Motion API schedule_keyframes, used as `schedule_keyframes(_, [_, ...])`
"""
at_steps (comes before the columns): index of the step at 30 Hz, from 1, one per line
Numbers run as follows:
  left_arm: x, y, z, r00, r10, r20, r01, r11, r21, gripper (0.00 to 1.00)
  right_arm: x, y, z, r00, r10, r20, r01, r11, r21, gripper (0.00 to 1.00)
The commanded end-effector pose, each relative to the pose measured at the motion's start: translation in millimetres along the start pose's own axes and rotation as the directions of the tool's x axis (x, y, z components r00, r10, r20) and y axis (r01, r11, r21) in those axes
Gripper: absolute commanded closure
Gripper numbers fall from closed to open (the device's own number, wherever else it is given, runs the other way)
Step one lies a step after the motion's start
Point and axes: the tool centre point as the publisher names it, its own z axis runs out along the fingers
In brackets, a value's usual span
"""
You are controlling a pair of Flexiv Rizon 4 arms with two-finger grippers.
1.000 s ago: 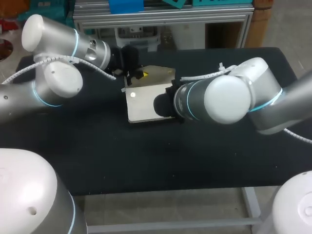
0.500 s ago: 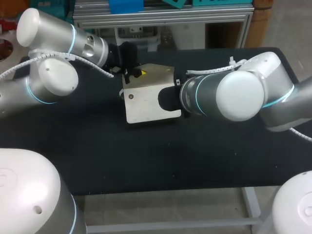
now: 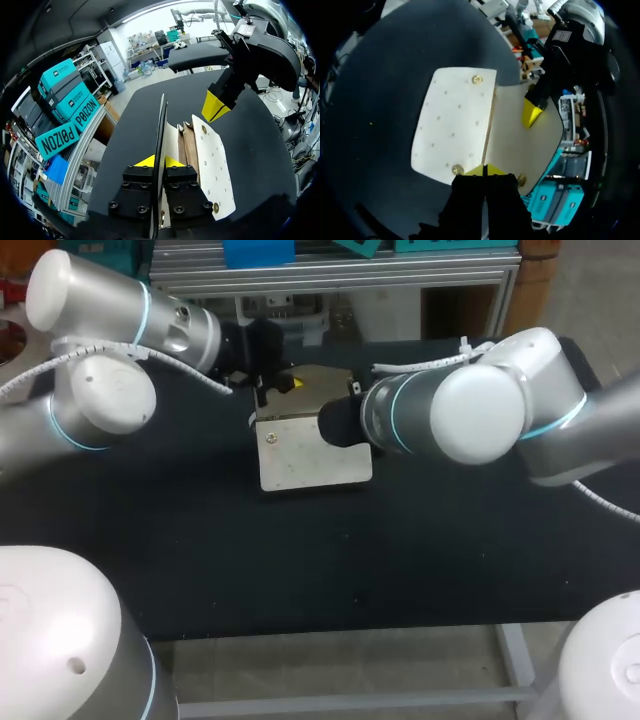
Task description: Pick up the bag, open it, inspect its contents, close it, and place it on the opposite side
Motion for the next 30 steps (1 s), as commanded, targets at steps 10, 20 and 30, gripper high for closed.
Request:
schedule_keyframes(10, [2.2,-9.5,-6.9,0.999,-0.033,0.004,0.032,0.998,0.047,1.0,-12.6,5.9,40.1,0.999,-0.002,-0.046,0.001,1.0,-0.007,1.0])
schedule_keyframes(20, [-6.6,-11.1,-9.9,0.997,-0.067,0.048,0.063,0.995,0.073,1.0,17.2,15.9,36.6,0.995,0.0,-0.098,0.0,1.0,-0.003,1.0])
schedule_keyframes(30, [-3.8,-13.7,-14.1,0.998,-0.054,0.044,0.05,0.995,0.086,1.0,29.7,19.4,24.4,0.996,0.022,-0.087,-0.022,1.0,0.006,1.0])
